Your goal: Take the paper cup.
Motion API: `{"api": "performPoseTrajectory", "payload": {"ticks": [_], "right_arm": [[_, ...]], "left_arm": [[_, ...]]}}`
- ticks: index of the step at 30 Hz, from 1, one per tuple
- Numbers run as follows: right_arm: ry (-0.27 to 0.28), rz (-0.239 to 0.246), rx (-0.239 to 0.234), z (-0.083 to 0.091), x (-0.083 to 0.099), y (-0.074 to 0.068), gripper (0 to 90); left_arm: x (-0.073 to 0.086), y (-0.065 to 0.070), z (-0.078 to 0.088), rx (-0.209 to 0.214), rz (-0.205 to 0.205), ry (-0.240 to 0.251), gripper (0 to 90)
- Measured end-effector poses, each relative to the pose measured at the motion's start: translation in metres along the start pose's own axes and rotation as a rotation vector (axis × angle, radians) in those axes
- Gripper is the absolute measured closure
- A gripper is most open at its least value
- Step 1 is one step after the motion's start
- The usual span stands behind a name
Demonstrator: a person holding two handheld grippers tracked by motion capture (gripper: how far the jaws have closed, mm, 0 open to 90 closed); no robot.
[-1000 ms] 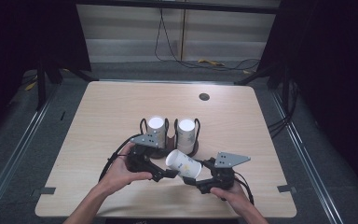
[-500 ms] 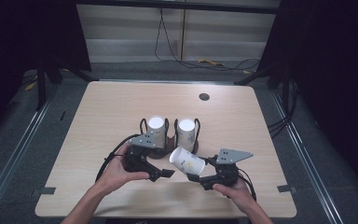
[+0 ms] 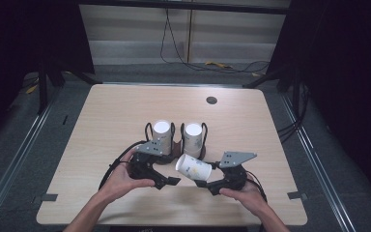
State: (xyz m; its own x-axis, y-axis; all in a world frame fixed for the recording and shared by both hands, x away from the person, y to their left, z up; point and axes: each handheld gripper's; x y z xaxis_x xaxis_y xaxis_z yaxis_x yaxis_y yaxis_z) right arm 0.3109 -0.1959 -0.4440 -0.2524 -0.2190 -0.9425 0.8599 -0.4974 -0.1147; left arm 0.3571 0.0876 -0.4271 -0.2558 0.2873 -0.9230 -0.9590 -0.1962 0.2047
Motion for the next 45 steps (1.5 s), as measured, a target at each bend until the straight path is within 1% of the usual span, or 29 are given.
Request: {"api": "performPoseTrajectory", "payload": {"ticks": [2, 4, 5, 6, 7, 8, 11, 14, 17, 22, 25, 26, 29, 30, 32, 33, 34, 36, 40, 42, 44, 45], "right_arm": [[-0.023, 0.004, -0.014, -0.003, 0.000, 0.000, 32.8], [-0.043, 0.013, -0.008, -0.006, 0.000, 0.000, 32.8], [-0.049, 0.017, -0.012, -0.006, -0.001, -0.001, 32.9], [-0.054, 0.018, -0.014, -0.006, -0.001, -0.001, 32.9], [-0.065, 0.019, -0.016, -0.007, -0.001, -0.001, 33.0], [-0.079, 0.019, -0.022, -0.007, -0.001, -0.001, 33.1], [-0.114, 0.026, -0.023, -0.008, 0.000, -0.002, 33.4], [-0.137, 0.032, -0.029, -0.009, 0.001, -0.002, 33.5], [-0.153, 0.032, -0.029, -0.010, 0.001, -0.002, 33.6], [-0.180, 0.044, -0.036, -0.011, 0.001, -0.003, 33.6], [-0.197, 0.057, -0.037, -0.013, -0.001, -0.003, 33.6], [-0.201, 0.063, -0.043, -0.013, -0.002, -0.004, 33.6], [-0.220, 0.074, -0.057, -0.016, -0.005, -0.005, 33.6], [-0.228, 0.084, -0.062, -0.017, -0.005, -0.005, 33.5], [-0.251, 0.081, -0.074, -0.019, -0.005, -0.006, 33.5], [-0.255, 0.088, -0.070, -0.020, -0.004, -0.006, 33.5], [-0.260, 0.083, -0.070, -0.021, -0.004, -0.006, 33.5], [-0.274, 0.087, -0.070, -0.023, -0.003, -0.006, 33.5], [-0.274, 0.084, -0.070, -0.024, -0.003, -0.005, 33.5], [-0.284, 0.083, -0.070, -0.024, -0.004, -0.005, 33.5], [-0.292, 0.099, -0.069, -0.023, -0.006, -0.005, 33.5], [-0.288, 0.089, -0.070, -0.022, -0.007, -0.006, 33.4]], "left_arm": [[-0.002, 0.000, 0.000, -0.013, -0.009, 0.003, 19.4], [-0.003, -0.001, 0.000, -0.009, -0.009, 0.009, 19.4], [-0.002, -0.001, -0.001, -0.009, -0.011, 0.005, 19.4], [-0.001, -0.001, -0.001, -0.017, -0.016, 0.002, 19.4], [0.000, -0.002, -0.001, -0.024, -0.020, -0.004, 19.4], [0.001, -0.003, -0.001, -0.027, -0.012, -0.009, 19.1], [0.002, -0.003, -0.002, -0.019, 0.000, -0.027, 18.0], [0.003, -0.002, -0.004, -0.016, -0.009, -0.049, 17.5], [0.003, -0.001, -0.005, -0.010, -0.026, -0.058, 17.4], [0.003, -0.002, -0.005, -0.005, -0.022, -0.073, 17.5], [0.003, -0.001, -0.005, 0.011, -0.024, -0.082, 16.9], [0.004, -0.001, -0.006, 0.012, -0.032, -0.089, 17.2], [0.004, -0.001, -0.008, 0.013, -0.032, -0.092, 17.3], [0.004, -0.001, -0.008, 0.012, -0.040, -0.098, 17.3], [0.004, 0.000, -0.007, 0.011, -0.050, -0.109, 17.3], [0.004, 0.000, -0.007, 0.012, -0.055, -0.109, 17.3], [0.004, 0.001, -0.006, 0.016, -0.053, -0.106, 17.4], [0.004, 0.000, -0.006, 0.023, -0.064, -0.110, 19.5], [0.006, 0.002, -0.009, 0.035, -0.071, -0.127, 20.1], [0.006, 0.002, -0.010, 0.029, -0.077, -0.138, 20.2], [0.007, 0.003, -0.011, 0.034, -0.080, -0.138, 20.2], [0.008, 0.003, -0.011, 0.038, -0.080, -0.134, 20.2]]}}
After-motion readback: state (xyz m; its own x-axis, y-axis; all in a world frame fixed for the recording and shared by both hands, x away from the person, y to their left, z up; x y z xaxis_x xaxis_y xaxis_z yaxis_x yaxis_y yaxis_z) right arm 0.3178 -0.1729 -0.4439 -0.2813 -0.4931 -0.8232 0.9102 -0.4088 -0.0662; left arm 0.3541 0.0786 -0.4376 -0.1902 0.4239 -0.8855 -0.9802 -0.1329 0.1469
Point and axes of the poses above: each handheld gripper's, and its own axes: z roughly backward along the jaws, x roughly out of its underside, y roughly to its right, and after that the axes turned 14 degrees about y, right-handed
